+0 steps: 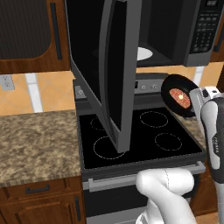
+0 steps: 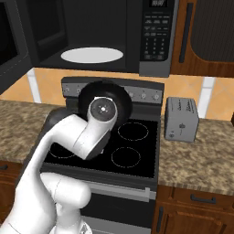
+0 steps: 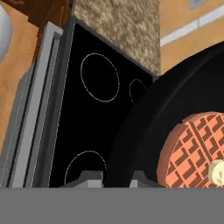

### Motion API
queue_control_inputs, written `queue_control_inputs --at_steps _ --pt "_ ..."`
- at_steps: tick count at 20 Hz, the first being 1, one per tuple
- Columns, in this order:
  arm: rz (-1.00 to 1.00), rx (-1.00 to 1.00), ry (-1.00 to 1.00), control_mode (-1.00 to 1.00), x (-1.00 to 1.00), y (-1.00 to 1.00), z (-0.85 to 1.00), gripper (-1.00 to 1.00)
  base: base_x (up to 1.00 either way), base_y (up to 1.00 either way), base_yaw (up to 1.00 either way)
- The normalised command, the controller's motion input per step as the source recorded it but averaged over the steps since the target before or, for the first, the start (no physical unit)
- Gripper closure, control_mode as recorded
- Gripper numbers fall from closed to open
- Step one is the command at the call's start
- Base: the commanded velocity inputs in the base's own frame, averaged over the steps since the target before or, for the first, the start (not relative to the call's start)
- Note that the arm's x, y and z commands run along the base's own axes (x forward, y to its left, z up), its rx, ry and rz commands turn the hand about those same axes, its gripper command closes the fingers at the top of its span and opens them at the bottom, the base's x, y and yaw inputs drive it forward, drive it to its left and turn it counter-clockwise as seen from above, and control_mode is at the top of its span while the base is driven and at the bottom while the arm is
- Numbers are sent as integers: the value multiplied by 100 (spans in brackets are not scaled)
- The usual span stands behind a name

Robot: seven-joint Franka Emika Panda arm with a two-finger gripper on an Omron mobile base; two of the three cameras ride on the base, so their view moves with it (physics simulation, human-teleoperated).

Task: Open the microwave, place the bowl with waffle inside the microwave, then close the microwave door and turn it on.

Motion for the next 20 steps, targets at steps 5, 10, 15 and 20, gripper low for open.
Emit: queue_control_inputs --at_steps 5,10,15,20 --pt "24 0 -22 -100 -18 65 100 100 0 0 0" --pt "9 0 -14 -100 23 56 100 100 0 0 0" --pt "8 0 1 -100 85 23 100 100 0 0 0" --pt "0 0 18 -100 100 23 69 100 0 0 0"
